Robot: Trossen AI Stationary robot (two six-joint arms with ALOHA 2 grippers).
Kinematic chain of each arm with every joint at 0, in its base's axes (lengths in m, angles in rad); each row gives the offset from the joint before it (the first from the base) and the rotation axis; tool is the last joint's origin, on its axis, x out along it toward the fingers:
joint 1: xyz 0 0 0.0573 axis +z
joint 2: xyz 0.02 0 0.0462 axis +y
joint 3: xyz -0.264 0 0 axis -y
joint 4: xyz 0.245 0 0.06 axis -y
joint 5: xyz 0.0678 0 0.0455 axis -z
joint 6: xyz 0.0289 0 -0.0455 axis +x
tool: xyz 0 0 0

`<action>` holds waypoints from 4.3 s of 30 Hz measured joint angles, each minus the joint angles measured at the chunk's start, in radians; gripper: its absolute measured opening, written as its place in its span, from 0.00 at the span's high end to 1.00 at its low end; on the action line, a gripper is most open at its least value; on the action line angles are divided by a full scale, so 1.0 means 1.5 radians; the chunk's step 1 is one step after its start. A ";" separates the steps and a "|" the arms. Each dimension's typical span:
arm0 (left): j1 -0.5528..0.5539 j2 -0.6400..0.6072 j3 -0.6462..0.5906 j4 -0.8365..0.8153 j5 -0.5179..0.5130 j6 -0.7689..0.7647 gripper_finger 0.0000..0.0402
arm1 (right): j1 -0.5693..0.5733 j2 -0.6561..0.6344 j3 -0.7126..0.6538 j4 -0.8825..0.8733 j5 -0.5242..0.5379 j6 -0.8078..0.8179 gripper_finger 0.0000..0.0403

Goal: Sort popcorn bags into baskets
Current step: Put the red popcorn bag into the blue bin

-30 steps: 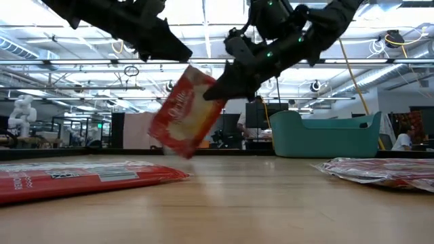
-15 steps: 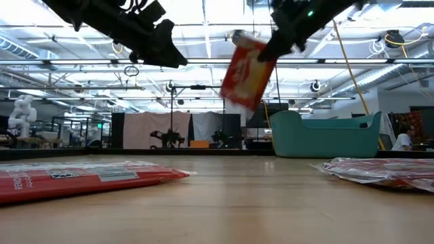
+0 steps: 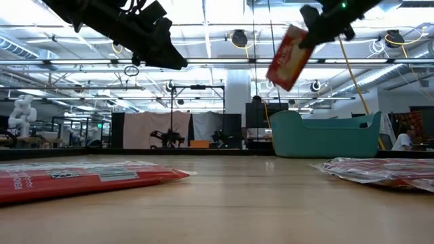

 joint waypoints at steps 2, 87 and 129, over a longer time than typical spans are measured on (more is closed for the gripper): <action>0.000 0.000 0.000 0.000 0.000 0.000 0.61 | -0.020 -0.015 -0.025 0.000 -0.002 0.033 0.98; -0.545 0.137 -0.001 -0.231 0.017 -0.690 0.45 | 0.345 0.049 -0.421 0.574 -0.297 0.097 0.61; -0.446 0.207 0.016 -0.191 -0.065 -0.349 0.99 | 0.458 0.254 -0.420 0.821 -0.208 0.087 0.61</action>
